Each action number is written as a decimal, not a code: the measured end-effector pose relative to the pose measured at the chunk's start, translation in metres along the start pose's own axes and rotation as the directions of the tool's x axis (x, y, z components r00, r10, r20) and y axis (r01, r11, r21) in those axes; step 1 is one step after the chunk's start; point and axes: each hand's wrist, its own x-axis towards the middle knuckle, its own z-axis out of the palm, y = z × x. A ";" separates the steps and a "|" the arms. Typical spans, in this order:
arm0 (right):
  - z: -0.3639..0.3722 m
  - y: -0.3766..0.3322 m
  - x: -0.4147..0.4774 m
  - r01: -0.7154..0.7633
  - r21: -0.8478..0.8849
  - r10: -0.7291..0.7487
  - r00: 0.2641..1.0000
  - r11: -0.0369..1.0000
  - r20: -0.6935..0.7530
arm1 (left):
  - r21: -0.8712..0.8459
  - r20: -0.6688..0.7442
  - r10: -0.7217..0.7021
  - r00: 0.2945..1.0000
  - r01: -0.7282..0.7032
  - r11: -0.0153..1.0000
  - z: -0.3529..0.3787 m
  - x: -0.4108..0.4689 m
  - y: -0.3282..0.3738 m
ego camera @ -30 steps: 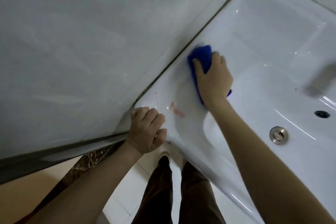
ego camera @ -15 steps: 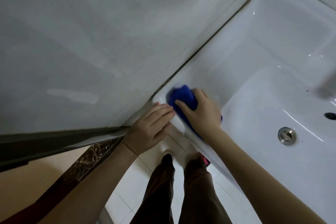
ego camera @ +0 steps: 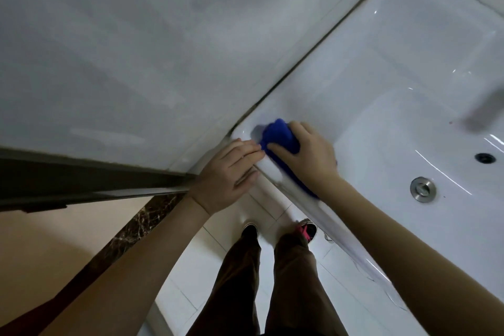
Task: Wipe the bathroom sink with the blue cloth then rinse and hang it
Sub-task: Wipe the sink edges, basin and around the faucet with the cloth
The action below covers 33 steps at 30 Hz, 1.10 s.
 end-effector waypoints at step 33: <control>-0.081 0.052 -0.159 -0.525 0.038 0.518 0.848 0.850 0.109 | -0.181 0.046 -0.245 0.968 0.249 0.951 -0.002 0.030 0.016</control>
